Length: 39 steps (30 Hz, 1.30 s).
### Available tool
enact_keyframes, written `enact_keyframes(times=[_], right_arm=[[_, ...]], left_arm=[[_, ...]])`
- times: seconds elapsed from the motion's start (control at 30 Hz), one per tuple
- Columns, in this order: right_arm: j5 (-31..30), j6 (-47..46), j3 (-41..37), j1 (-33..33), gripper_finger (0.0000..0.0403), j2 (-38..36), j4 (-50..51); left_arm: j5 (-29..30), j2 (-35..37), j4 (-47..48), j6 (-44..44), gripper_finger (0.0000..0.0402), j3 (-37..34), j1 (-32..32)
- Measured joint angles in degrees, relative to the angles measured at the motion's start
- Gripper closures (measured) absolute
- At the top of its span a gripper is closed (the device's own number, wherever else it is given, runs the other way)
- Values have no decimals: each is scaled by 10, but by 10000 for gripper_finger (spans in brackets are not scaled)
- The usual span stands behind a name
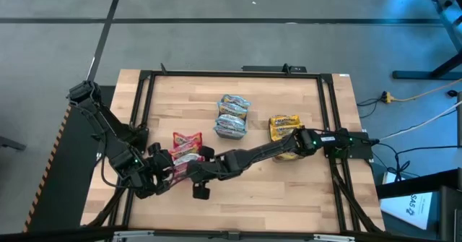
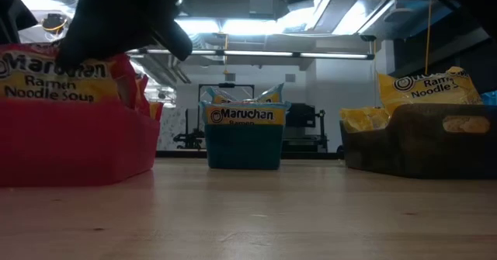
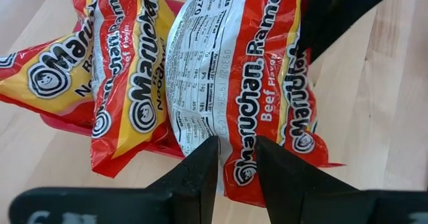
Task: Sort Maruchan noodles
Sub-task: Adjust the red noodle packs in the red bin
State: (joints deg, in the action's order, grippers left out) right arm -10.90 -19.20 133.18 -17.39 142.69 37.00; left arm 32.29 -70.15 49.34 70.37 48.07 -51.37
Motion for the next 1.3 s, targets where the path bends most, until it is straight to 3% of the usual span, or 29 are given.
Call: enact_keyframes(times=[1.3], right_arm=[[-22, 13, 19, -14, 403, -13, 4]], left_arm=[[0, 0, -1, 0, 306, 0, 0]])
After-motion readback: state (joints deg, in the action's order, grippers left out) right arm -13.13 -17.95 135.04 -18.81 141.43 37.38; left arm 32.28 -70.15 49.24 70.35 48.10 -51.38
